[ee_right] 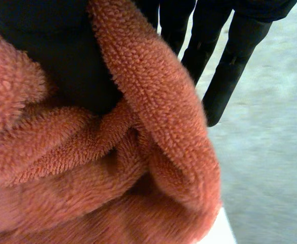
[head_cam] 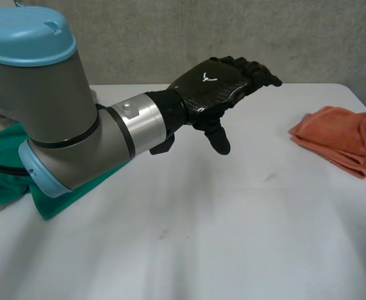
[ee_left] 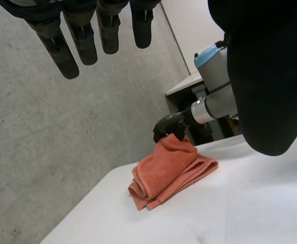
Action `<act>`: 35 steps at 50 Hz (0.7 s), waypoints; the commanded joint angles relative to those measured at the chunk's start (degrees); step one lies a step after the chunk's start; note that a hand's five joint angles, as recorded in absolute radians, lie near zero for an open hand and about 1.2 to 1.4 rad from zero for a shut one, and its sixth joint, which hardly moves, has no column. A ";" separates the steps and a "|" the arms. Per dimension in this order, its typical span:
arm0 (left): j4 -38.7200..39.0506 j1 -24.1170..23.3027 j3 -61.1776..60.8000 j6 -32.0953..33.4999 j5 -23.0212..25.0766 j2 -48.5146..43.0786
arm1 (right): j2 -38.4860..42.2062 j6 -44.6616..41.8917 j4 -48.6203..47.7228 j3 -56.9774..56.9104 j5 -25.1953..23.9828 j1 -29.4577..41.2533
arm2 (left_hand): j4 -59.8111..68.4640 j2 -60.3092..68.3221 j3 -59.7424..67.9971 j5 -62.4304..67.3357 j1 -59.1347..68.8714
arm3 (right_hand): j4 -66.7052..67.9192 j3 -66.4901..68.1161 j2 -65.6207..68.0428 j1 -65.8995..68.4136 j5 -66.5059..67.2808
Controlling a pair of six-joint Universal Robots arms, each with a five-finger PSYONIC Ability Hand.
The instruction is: Fold the laundry.
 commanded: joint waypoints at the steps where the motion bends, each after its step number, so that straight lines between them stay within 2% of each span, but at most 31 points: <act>1: -0.02 -0.56 1.57 -0.18 -1.45 0.67 | -1.22 10.42 -8.21 1.17 18.45 -0.54 | -1.25 -1.50 -1.62 -2.36 -0.77 | 11.71 13.09 13.11 19.88 15.95; 4: -0.02 -0.65 1.57 -0.27 -2.25 0.93 | -1.93 14.03 -8.21 2.84 21.63 -0.63 | -1.25 -1.50 -1.62 -2.36 -0.77 | 11.71 13.09 13.11 19.88 15.95; 10: -0.02 -0.74 1.22 -0.18 -2.42 0.76 | -2.28 15.01 -7.86 5.57 22.51 -0.28 | -1.08 -1.33 -1.46 -2.20 -0.60 | 11.71 13.09 13.11 19.88 15.95; 13: -0.02 -0.74 0.96 -0.10 -2.42 0.58 | -3.42 16.58 -6.81 8.20 24.44 -0.19 | -1.08 -1.33 -1.46 -2.20 -0.60 | 11.71 13.09 13.11 19.88 15.95; 20: -0.11 -0.74 -0.01 -0.10 -2.42 0.58 | -8.43 18.70 -3.47 13.48 24.09 -0.37 | -1.25 -1.50 -1.62 -2.36 -0.77 | 11.71 13.09 13.11 19.88 15.95; 21: -0.11 -0.74 -0.10 -0.10 -2.42 0.58 | -8.95 18.70 -2.85 13.66 23.83 -0.46 | -1.25 -1.50 -1.62 -2.36 -0.77 | -12.21 -10.83 -10.81 -4.04 -7.97; 22: -0.11 -0.74 -0.10 -0.10 -2.42 0.58 | -9.57 18.70 -1.98 13.83 23.48 -0.55 | -1.25 -1.50 -1.62 -2.36 -0.77 | -43.26 -41.88 -41.86 -35.08 -39.02; 23: -0.11 -0.74 -0.10 -0.10 -2.42 0.58 | -10.53 18.44 -0.14 13.92 22.96 -0.72 | -1.25 -1.50 -1.62 -2.36 -0.77 | -58.29 -56.91 -56.89 -50.12 -54.05; 26: -0.11 -0.74 -0.10 -0.18 -2.42 0.67 | -12.03 17.04 2.86 14.01 22.25 -0.81 | -1.25 -1.50 -1.62 -2.36 -0.77 | -58.29 -56.91 -56.89 -50.12 -54.05; 30: -0.02 -0.82 -0.10 -0.18 -2.42 0.93 | -15.28 8.70 5.68 15.67 22.51 -1.68 | -1.25 -1.50 -1.62 -2.36 -0.77 | -58.29 -56.91 -56.89 -50.12 -54.05; 35: -0.02 -0.91 -0.01 -0.27 -2.51 1.11 | -21.96 -10.10 3.67 19.46 25.67 -2.48 | -1.25 -1.50 -1.62 -2.36 -0.77 | -58.29 -56.91 -56.89 -50.12 -54.05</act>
